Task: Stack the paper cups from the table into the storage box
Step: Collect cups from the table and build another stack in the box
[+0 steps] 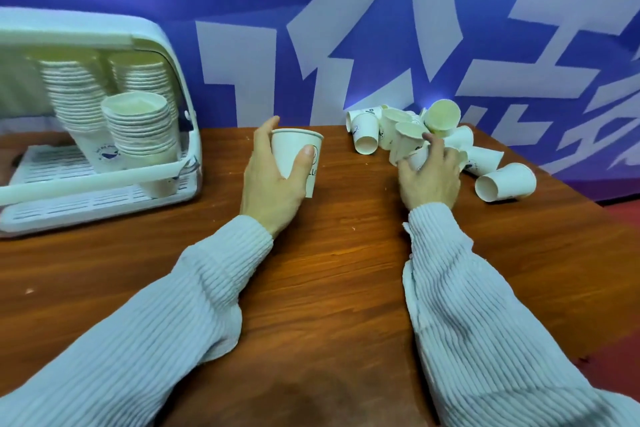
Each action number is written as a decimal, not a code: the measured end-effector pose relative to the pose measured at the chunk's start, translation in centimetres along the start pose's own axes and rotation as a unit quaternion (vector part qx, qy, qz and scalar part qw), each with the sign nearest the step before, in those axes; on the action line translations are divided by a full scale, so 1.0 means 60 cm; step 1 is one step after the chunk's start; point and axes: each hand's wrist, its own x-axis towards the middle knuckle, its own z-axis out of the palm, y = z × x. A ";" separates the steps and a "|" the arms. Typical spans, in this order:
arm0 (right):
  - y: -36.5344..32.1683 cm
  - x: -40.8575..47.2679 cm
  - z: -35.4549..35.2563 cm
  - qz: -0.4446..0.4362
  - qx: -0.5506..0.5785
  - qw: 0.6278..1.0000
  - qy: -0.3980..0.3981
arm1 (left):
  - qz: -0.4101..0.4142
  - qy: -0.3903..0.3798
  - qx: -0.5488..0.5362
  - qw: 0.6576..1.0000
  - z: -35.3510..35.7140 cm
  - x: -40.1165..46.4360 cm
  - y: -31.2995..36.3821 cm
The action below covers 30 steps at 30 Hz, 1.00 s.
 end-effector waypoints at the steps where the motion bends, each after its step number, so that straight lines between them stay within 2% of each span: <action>1: -0.015 -0.003 0.006 -0.022 0.098 0.995 -0.002 | 0.006 0.010 -0.010 1.000 -0.014 0.005 0.008; 4: -0.106 -0.040 0.013 -0.090 0.293 0.950 -0.055 | 0.049 0.072 -0.046 0.995 -0.076 0.023 0.023; 8: -0.247 -0.080 0.028 -0.190 0.397 0.888 -0.133 | 0.095 0.225 -0.057 0.968 -0.187 0.063 0.032; 11: -0.351 -0.097 0.043 -0.286 0.397 0.858 -0.158 | 0.086 0.315 -0.081 0.942 -0.262 0.093 0.043; 14: -0.426 -0.105 0.074 -0.379 0.331 0.848 -0.168 | 0.082 0.360 -0.101 0.924 -0.304 0.108 0.042; 18: -0.479 -0.105 0.106 -0.437 0.186 0.846 -0.242 | 0.081 0.386 -0.083 0.915 -0.323 0.116 0.026; 24: -0.479 -0.125 0.143 -0.475 0.006 0.815 -0.332 | 0.068 0.370 -0.045 0.926 -0.330 0.125 -0.009; 27: -0.463 -0.147 0.160 -0.450 0.029 0.820 -0.353 | 0.066 0.334 -0.050 0.939 -0.336 0.132 -0.026; 30: -0.455 -0.164 0.161 -0.394 0.133 0.844 -0.338 | 0.076 0.334 -0.053 0.938 -0.337 0.134 -0.031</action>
